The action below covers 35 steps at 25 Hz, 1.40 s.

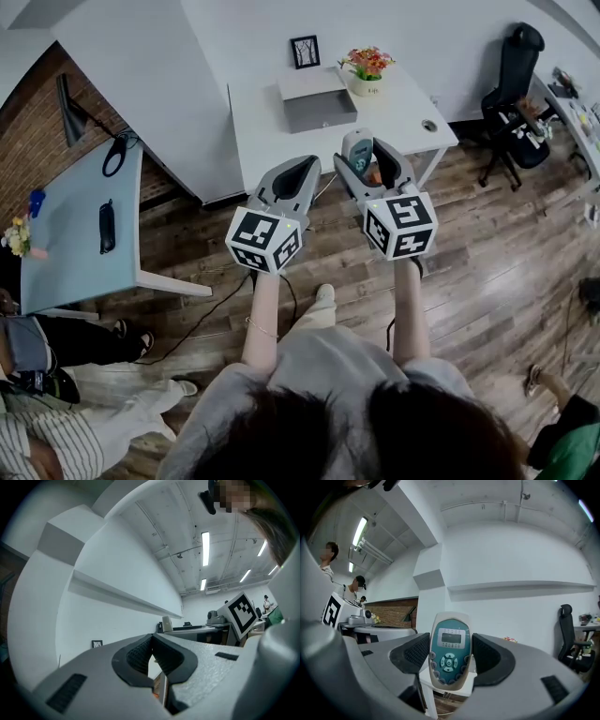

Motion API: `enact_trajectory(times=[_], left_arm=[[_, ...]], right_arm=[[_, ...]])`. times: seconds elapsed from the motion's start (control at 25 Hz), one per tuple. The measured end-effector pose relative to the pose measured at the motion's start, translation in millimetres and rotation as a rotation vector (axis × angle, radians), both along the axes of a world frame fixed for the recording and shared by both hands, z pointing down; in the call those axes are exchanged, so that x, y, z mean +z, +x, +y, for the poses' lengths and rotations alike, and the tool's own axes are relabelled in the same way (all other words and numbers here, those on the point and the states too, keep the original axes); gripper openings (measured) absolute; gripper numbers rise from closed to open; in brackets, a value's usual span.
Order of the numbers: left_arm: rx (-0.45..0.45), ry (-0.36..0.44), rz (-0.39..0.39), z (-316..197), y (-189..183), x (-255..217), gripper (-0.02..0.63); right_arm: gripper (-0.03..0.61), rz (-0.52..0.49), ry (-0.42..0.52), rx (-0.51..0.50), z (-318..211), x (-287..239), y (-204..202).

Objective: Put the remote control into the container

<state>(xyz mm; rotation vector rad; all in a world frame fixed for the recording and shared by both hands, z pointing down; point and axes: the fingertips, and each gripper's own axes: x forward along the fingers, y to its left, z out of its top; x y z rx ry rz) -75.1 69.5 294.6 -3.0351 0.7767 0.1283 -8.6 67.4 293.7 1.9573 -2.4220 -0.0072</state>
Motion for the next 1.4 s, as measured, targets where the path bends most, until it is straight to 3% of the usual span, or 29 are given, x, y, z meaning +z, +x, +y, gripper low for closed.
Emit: enact_trajectory(times=[0.4,1.0,1.4], left_arm=[[0.04,0.001,-0.008,-76,41,2,0.003],[0.057,-0.015,-0.019,-147,57,15,0.003],[0.013,-0.048,-0.029,-190,66,29,0.003]], right_arm=[[0.284,0.014,-0.001,0.021,-72,-2,38],[0.284,0.004,-0.016,0.025,-144,9,55],[0.284,0.003,-0.031,0.003,-188,15,77]])
